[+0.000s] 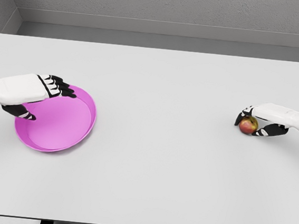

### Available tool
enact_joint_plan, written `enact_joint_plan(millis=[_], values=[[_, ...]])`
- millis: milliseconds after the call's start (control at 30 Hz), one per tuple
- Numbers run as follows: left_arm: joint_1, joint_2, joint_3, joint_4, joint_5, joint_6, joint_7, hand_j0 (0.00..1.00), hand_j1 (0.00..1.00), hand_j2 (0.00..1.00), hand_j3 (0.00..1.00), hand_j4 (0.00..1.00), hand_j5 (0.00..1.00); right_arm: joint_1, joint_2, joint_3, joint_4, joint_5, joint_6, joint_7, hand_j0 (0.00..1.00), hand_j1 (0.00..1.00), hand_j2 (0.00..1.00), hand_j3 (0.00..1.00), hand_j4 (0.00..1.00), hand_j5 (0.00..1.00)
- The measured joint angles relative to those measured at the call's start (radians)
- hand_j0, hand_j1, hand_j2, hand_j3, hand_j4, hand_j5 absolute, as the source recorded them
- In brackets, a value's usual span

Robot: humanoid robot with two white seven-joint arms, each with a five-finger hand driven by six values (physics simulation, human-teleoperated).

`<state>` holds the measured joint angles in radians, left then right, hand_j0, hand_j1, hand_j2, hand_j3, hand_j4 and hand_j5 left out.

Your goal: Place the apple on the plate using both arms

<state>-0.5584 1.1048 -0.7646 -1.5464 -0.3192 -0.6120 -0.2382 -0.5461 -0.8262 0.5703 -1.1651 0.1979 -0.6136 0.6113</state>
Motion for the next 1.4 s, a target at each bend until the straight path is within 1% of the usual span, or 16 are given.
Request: enact_joint_plan(millis=[100,200,233,333,433,467,500,567,667,700,767,933,1200,1233,1300,1400], values=[[0.0,0.0,0.0,0.0,0.0,0.0,0.0,1.0,1.0,1.0,1.0,1.0,1.0,0.002,0.011,0.0,-0.018,-0.017,0.0,0.0,0.51,0.51,0.51,0.51,0.51,0.51],[0.0,0.0,0.0,0.0,0.0,0.0,0.0,1.0,1.0,1.0,1.0,1.0,1.0,-0.002,0.022,0.022,-0.128,-0.059,0.0,0.0,0.51,0.51,0.51,0.51,0.51,0.51],[0.0,0.0,0.0,0.0,0.0,0.0,0.0,1.0,1.0,1.0,1.0,1.0,1.0,-0.023,0.031,0.035,-0.167,-0.075,0.0,0.0,0.51,0.51,0.51,0.51,0.51,0.51],[-0.002,0.0,0.0,0.0,0.0,0.0,0.0,1.0,1.0,1.0,1.0,1.0,1.0,-0.104,0.089,0.093,-0.228,-0.098,0.0,0.0,0.52,0.52,0.52,0.52,0.52,0.52],[-0.002,0.0,0.0,0.0,0.0,0.0,0.0,1.0,1.0,1.0,1.0,1.0,1.0,-0.114,0.154,0.136,-0.247,-0.106,0.0,0.0,0.54,0.54,0.54,0.54,0.54,0.54],[-0.002,0.0,0.0,0.0,0.0,0.0,0.0,1.0,1.0,1.0,1.0,1.0,1.0,-0.114,0.164,0.141,-0.248,-0.107,0.0,0.0,0.96,0.96,0.96,0.96,0.96,0.96],[-0.002,0.0,0.0,0.0,-0.001,0.0,0.0,1.0,1.0,1.0,1.0,1.0,1.0,-0.101,0.168,0.134,-0.244,-0.106,-0.001,0.0,1.0,1.0,1.0,1.0,1.0,1.0],[-0.001,0.0,0.0,0.0,-0.001,0.0,0.0,1.0,1.0,1.0,1.0,1.0,1.0,-0.043,0.164,0.052,-0.218,-0.105,-0.002,0.0,1.0,1.0,1.0,1.0,1.0,1.0],[-0.035,-0.018,-0.002,0.0,0.0,0.0,-0.009,1.0,1.0,1.0,1.0,1.0,1.0,-0.026,0.143,-0.07,-0.17,-0.107,0.0,0.0,1.0,1.0,1.0,1.0,1.0,1.0],[-0.069,-0.035,-0.008,0.0,0.001,0.0,-0.028,1.0,1.0,1.0,1.0,1.0,1.0,-0.025,0.139,-0.091,-0.158,-0.107,0.0,0.0,1.0,1.0,1.0,1.0,1.0,1.0],[-0.077,-0.062,-0.017,-0.001,0.001,0.0,-0.053,1.0,1.0,1.0,1.0,1.0,1.0,-0.026,0.133,-0.118,-0.134,-0.107,0.0,0.0,1.0,1.0,1.0,1.0,1.0,1.0],[-0.081,-0.106,-0.024,-0.002,0.001,0.0,-0.076,1.0,1.0,1.0,1.0,1.0,1.0,-0.026,0.127,-0.142,-0.102,-0.107,0.0,0.0,1.0,1.0,1.0,1.0,1.0,1.0],[-0.089,-0.117,-0.026,-0.001,0.001,0.0,-0.081,1.0,1.0,1.0,1.0,1.0,1.0,-0.025,0.126,-0.146,-0.088,-0.107,0.0,0.0,1.0,1.0,1.0,1.0,1.0,1.0],[-0.104,-0.124,-0.026,-0.001,0.001,0.0,-0.081,1.0,1.0,1.0,1.0,1.0,1.0,-0.025,0.126,-0.147,-0.087,-0.107,0.0,0.0,1.0,1.0,1.0,1.0,1.0,1.0],[-0.157,-0.172,-0.041,0.006,0.001,0.0,-0.091,1.0,1.0,1.0,1.0,1.0,1.0,-0.025,0.125,-0.147,-0.086,-0.107,0.0,0.0,1.0,1.0,1.0,1.0,1.0,1.0],[-0.216,-0.32,-0.113,0.084,0.001,0.0,-0.14,1.0,1.0,1.0,1.0,1.0,1.0,-0.025,0.125,-0.15,-0.085,-0.107,0.0,0.0,1.0,1.0,1.0,1.0,1.0,1.0]])
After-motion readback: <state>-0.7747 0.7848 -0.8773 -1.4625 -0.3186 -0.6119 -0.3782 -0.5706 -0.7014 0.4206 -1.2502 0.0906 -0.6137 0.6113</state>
